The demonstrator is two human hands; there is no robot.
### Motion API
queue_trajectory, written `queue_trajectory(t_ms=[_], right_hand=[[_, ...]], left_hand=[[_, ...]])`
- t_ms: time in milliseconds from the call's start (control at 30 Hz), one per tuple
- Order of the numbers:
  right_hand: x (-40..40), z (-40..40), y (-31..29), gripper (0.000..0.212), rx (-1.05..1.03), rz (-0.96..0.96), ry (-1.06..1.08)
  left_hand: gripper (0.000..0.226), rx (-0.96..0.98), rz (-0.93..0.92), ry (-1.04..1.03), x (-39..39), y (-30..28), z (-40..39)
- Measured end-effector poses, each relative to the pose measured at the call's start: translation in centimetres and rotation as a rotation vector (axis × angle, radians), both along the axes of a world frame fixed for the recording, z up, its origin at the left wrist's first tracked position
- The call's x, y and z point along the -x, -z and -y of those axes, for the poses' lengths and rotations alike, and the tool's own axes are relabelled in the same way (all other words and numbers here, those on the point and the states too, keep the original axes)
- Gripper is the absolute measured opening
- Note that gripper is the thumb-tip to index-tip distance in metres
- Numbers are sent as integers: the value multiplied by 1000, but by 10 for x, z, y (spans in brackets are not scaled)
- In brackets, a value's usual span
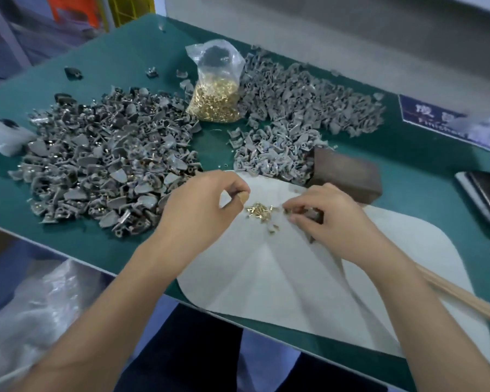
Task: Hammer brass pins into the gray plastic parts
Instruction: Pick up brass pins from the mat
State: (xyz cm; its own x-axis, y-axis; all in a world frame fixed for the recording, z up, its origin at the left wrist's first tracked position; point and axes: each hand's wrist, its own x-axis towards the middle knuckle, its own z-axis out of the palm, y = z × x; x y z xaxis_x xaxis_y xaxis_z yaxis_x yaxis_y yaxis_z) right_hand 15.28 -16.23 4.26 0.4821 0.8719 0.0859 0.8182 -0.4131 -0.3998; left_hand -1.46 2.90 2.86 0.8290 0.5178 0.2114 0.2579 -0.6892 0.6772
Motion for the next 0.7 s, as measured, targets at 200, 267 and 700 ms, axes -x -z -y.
queue_trajectory(t_ms=[200,267,700], right_hand=[[3,-6,6,6,-41,60,62],[1,-8,7,5,-8,96,74],[2,-19,12,12,-48,129,89]], left_hand=[[9,-11,-12,11,-21,-3,10],[7,-35,-21,14,-31,-5,12],[21,-296,-175,-111,-84,2,11]])
